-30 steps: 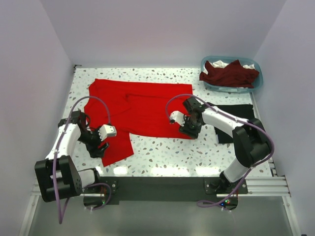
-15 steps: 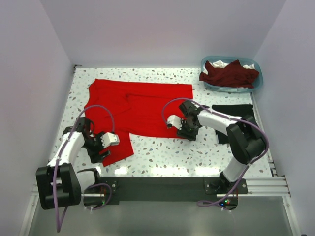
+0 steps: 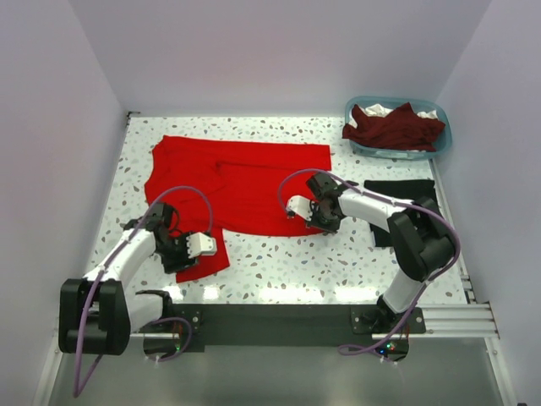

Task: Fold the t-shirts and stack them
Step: Fold the tshirt

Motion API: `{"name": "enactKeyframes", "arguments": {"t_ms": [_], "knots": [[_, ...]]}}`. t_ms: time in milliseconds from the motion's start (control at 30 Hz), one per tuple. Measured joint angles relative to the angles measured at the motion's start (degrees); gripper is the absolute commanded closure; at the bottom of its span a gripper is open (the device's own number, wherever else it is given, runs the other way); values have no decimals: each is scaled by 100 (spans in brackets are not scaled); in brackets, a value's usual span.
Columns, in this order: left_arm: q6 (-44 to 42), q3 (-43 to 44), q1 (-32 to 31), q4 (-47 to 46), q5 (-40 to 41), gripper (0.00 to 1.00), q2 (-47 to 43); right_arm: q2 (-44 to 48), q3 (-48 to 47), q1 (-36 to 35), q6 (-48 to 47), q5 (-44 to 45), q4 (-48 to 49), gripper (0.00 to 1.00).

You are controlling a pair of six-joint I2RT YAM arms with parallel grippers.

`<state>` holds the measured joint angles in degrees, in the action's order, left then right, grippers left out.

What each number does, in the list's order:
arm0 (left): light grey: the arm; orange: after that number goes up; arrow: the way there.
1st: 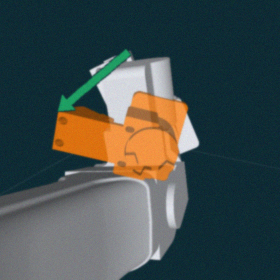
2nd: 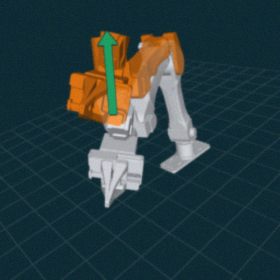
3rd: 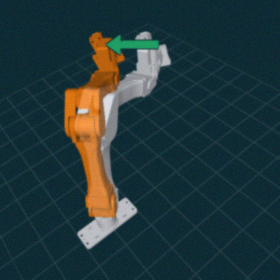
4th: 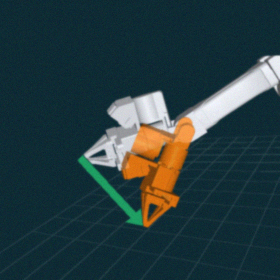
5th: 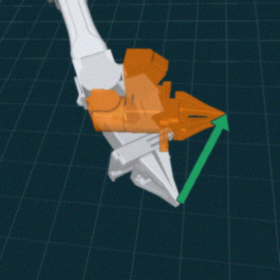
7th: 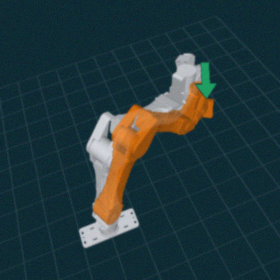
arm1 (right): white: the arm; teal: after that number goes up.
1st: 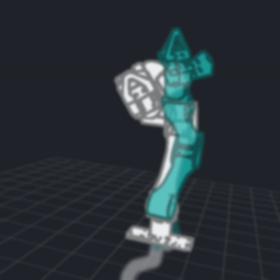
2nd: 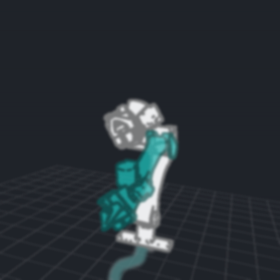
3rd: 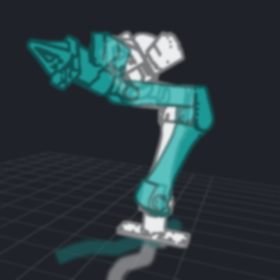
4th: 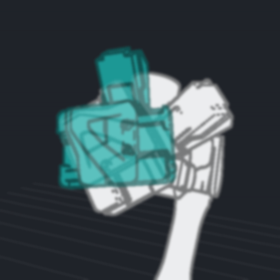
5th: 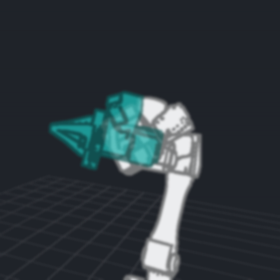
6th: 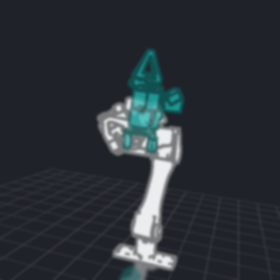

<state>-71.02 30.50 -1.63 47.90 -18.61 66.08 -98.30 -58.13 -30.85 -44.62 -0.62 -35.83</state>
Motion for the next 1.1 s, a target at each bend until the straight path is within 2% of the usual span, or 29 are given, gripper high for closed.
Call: {"name": "enactKeyframes", "arguments": {"t_ms": [67,167,267,333,600,767,933,1100], "knots": [[-7,-17,-42,-17,44,62,-37,-9,-15,0,17,17,-4,100],[-31,-42,-68,9,101,82,-129,-48,-76,0,26,33,-52,100],[-55,11,-72,203,162,95,-162,-59,-105,2,22,24,-94,100],[-55,205,-72,527,136,100,-170,-52,-109,2,15,9,-116,100],[-39,1552,-70,1749,-111,100,-632,380,-87,7,-9,-203,-723,100],[11,2116,83,2236,-249,100,-566,887,-118,39,-127,-323,-1145,100],[98,3047,538,2277,-424,100,160,726,-479,365,-310,-450,-1488,100],[199,4013,654,2144,-540,100,1150,179,-1099,640,-435,-538,-1727,100]]}}
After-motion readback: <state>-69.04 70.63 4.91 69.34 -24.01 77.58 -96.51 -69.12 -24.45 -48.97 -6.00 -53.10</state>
